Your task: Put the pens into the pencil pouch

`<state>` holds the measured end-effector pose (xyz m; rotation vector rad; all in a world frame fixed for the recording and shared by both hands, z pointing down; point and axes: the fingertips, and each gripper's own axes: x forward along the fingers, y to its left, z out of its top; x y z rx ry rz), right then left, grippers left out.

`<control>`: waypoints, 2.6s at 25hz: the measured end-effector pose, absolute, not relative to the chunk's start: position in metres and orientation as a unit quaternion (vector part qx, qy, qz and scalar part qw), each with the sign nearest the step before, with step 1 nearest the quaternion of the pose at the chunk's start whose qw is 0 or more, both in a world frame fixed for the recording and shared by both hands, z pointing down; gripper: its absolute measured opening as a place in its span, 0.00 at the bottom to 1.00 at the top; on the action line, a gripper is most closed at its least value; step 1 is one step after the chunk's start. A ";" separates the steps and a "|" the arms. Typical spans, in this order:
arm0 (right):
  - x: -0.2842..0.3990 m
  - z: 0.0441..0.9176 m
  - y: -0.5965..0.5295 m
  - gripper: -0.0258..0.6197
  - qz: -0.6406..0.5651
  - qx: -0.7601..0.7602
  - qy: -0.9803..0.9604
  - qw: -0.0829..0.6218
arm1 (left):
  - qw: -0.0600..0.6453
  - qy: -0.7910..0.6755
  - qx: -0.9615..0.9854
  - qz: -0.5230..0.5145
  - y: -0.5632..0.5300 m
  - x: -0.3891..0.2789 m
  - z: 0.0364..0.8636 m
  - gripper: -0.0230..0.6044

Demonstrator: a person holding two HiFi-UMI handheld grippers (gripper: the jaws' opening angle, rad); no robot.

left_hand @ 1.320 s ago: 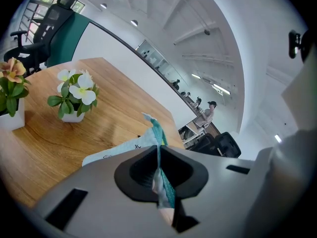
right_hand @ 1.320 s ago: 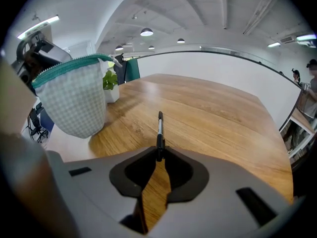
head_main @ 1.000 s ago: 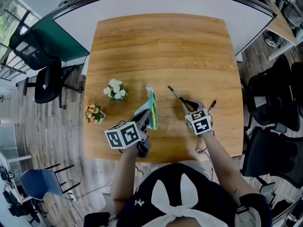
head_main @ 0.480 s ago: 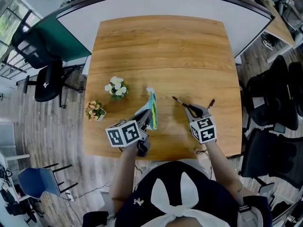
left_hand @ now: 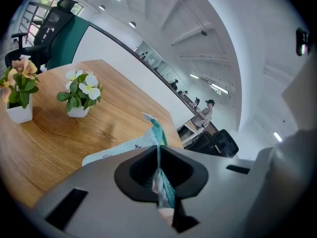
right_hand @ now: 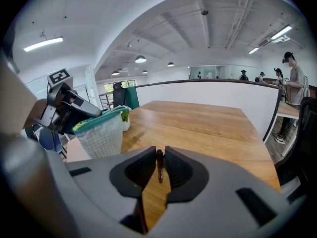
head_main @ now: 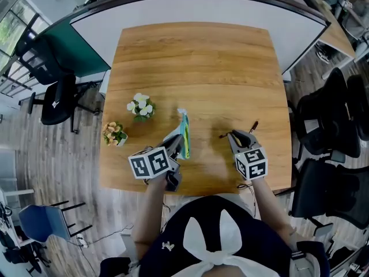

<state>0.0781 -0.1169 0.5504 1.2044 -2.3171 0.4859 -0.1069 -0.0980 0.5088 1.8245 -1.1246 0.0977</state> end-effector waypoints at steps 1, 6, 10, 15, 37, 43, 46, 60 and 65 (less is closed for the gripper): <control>0.079 0.549 -0.116 0.13 0.177 0.442 -0.847 0.238 | 0.478 -0.461 0.747 0.040 -0.097 -0.107 0.509 0.10; 0.082 0.538 -0.111 0.13 0.172 0.446 -0.848 0.229 | 0.477 -0.461 0.747 0.037 -0.093 -0.105 0.509 0.10; 0.080 0.519 -0.108 0.13 0.171 0.446 -0.853 0.208 | 0.477 -0.461 0.747 0.037 -0.088 -0.106 0.510 0.10; 0.077 0.489 -0.108 0.13 0.160 0.446 -0.862 0.177 | 0.478 -0.461 0.747 0.037 -0.084 -0.106 0.511 0.10; 0.056 0.395 -0.097 0.13 0.102 0.417 -0.896 0.113 | 0.479 -0.454 0.751 0.040 -0.080 -0.093 0.514 0.10; 0.041 0.379 -0.092 0.13 0.093 0.395 -0.908 0.103 | 0.481 -0.449 0.752 0.041 -0.079 -0.088 0.514 0.10; 0.031 0.373 -0.091 0.13 0.088 0.381 -0.916 0.096 | 0.482 -0.445 0.754 0.042 -0.079 -0.084 0.515 0.10; -0.014 0.350 -0.078 0.13 0.061 0.327 -0.939 0.082 | 0.483 -0.436 0.758 0.045 -0.076 -0.078 0.516 0.10; -0.021 0.356 -0.075 0.13 0.064 0.319 -0.941 0.090 | 0.483 -0.432 0.760 0.044 -0.076 -0.076 0.514 0.10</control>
